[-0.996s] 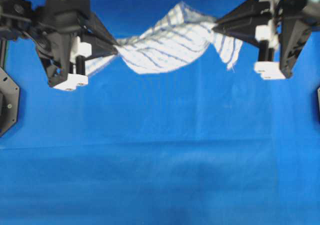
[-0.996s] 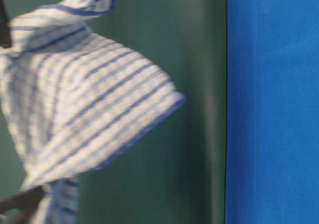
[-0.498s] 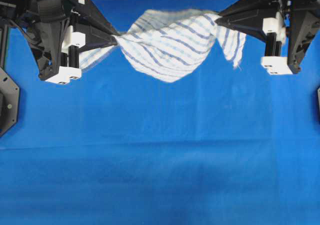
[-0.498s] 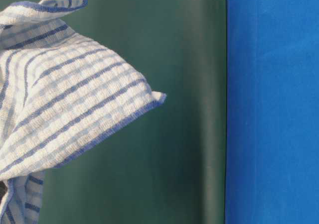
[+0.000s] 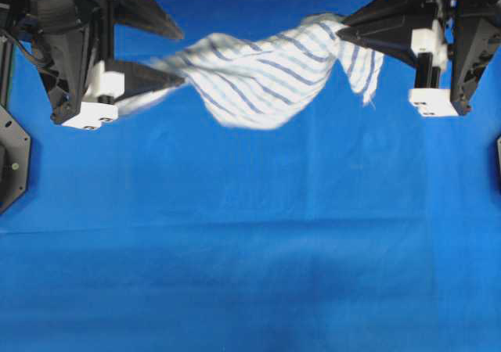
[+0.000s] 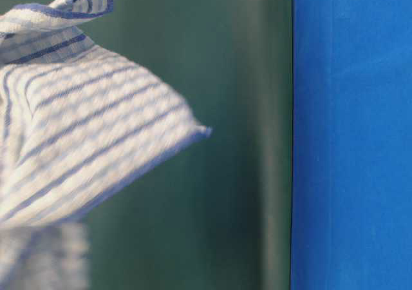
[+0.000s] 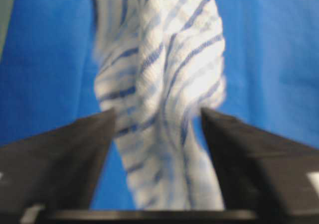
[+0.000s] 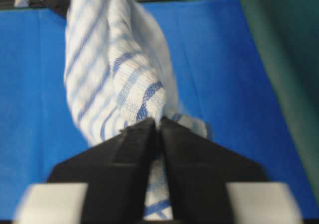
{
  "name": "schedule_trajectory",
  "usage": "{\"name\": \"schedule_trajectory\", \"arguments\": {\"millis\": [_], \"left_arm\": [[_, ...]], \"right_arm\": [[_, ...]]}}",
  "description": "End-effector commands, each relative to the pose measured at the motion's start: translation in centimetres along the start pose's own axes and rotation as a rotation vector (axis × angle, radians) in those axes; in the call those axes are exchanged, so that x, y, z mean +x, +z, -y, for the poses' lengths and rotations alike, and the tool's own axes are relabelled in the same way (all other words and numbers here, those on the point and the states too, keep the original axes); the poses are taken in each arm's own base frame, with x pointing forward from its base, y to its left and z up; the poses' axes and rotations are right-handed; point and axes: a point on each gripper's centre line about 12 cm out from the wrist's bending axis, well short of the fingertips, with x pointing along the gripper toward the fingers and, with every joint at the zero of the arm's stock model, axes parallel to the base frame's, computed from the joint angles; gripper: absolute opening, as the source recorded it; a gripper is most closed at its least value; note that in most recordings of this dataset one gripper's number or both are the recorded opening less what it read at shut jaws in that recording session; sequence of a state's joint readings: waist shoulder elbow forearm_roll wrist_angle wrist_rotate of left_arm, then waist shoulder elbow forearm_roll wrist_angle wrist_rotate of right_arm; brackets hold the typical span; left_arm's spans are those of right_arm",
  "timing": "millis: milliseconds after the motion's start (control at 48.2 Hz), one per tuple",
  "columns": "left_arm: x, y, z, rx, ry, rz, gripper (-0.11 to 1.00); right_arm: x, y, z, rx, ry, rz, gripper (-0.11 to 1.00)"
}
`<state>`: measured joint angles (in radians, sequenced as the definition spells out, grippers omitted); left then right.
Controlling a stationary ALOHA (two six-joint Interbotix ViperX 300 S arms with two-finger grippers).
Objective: Lift the towel with both arms.
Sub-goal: 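Open both grippers and drop the towel onto the table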
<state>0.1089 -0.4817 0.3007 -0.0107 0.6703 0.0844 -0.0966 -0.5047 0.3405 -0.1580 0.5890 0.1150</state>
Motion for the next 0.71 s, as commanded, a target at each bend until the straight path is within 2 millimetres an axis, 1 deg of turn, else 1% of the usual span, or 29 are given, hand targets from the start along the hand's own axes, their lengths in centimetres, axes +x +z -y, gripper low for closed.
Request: {"name": "schedule_trajectory", "arguments": {"millis": [0,42,62,125,166,208,249,291,353,394,457,477,540,602,643,685], "left_arm": [[-1.0,0.7,-0.1,-0.003,0.004,0.047,0.72],[-1.2,0.7,-0.1,-0.004,0.006,0.053,0.82],[-1.3,0.7,-0.1,-0.003,0.005,0.055,0.84],[-1.4,0.6,-0.1,-0.003,0.005,0.058,0.83],[-1.4,0.6,-0.1,-0.003,0.005,0.060,0.81],[-1.3,0.5,-0.1,-0.003,0.005,0.057,0.81],[-1.2,0.3,-0.1,-0.005,0.005,0.052,0.82],[-0.9,0.1,0.0,-0.006,0.003,0.044,0.82],[-0.3,-0.3,0.2,-0.005,-0.004,0.034,0.82],[0.4,-0.9,0.3,-0.004,-0.006,0.022,0.82],[1.7,-2.1,0.6,-0.001,-0.013,0.012,0.82],[2.2,-2.6,0.7,-0.001,-0.014,0.009,0.82],[3.6,-4.0,0.8,0.000,-0.015,0.001,0.82],[5.2,-6.0,1.2,0.002,-0.020,-0.005,0.82],[6.3,-7.2,1.3,0.000,-0.022,-0.011,0.82],[7.1,-8.2,1.5,0.002,-0.024,-0.015,0.82]], "right_arm": [[-0.9,1.1,0.1,0.000,0.000,0.042,0.28],[-0.8,1.0,0.1,-0.002,0.000,0.037,0.42],[-0.8,1.0,0.1,-0.003,-0.001,0.037,0.48],[-0.7,0.9,0.0,-0.004,-0.001,0.032,0.62],[-0.7,0.9,0.1,-0.005,-0.002,0.034,0.68],[-0.6,0.9,0.1,-0.003,-0.002,0.031,0.68],[-0.6,0.8,0.0,0.001,-0.001,0.028,0.65],[-0.5,0.6,0.0,0.007,-0.001,0.023,0.64],[-0.2,-0.1,0.0,0.009,-0.001,0.002,0.65],[0.1,-0.8,0.0,0.012,0.000,-0.018,0.66],[0.7,-2.3,-0.1,0.019,0.001,-0.053,0.66],[1.0,-3.1,-0.2,0.026,0.001,-0.073,0.66],[1.6,-4.9,-0.3,0.040,0.003,-0.105,0.66],[2.3,-6.7,-0.6,0.055,0.010,-0.135,0.66],[2.8,-8.3,-0.7,0.067,0.013,-0.160,0.66],[3.2,-9.4,-0.9,0.076,0.016,-0.174,0.66]]}}
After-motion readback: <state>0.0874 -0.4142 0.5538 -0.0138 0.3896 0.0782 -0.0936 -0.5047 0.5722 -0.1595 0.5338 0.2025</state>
